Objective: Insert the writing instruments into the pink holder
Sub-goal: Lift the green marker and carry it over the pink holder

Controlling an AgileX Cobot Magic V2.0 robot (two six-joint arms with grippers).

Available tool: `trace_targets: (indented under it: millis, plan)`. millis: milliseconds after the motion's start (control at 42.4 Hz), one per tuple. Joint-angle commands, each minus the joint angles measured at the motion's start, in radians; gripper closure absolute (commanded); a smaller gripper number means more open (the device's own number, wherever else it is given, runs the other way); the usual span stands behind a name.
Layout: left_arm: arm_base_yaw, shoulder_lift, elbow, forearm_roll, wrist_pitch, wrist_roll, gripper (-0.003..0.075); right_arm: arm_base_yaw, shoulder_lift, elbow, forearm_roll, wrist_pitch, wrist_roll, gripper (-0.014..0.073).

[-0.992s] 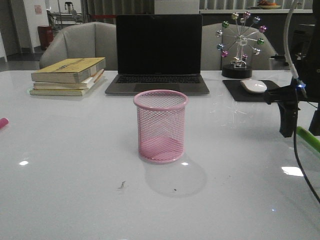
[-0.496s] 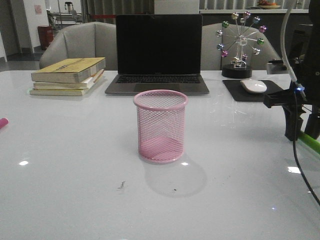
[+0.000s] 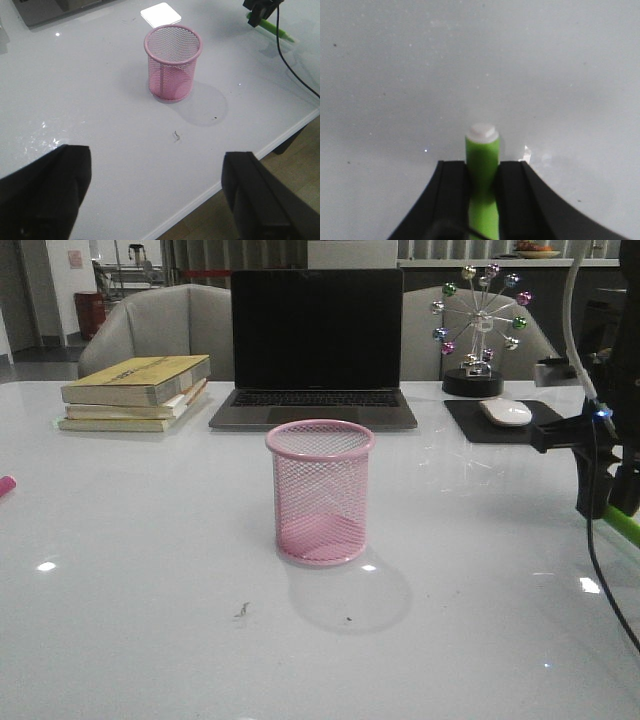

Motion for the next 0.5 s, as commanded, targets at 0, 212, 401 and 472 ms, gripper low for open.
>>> trace_targets:
  millis: [0, 212, 401, 472]
  plan:
    - [-0.008, 0.001, -0.031, -0.010, -0.073, 0.003, 0.0141, 0.017, -0.142, -0.005, 0.015, -0.090, -0.013, 0.0493]
    - [-0.008, 0.001, -0.031, -0.010, -0.073, 0.003, 0.0141, 0.168, -0.415, 0.209, 0.059, -0.503, -0.042, 0.0493]
    - [-0.008, 0.001, -0.031, -0.010, -0.073, 0.003, 0.0141, 0.345, -0.620, 0.456, 0.075, -1.017, -0.040, 0.0493]
    - [-0.008, 0.001, -0.031, -0.010, -0.073, 0.003, 0.0141, 0.415, -0.654, 0.538, 0.075, -1.208, -0.040, 0.0493]
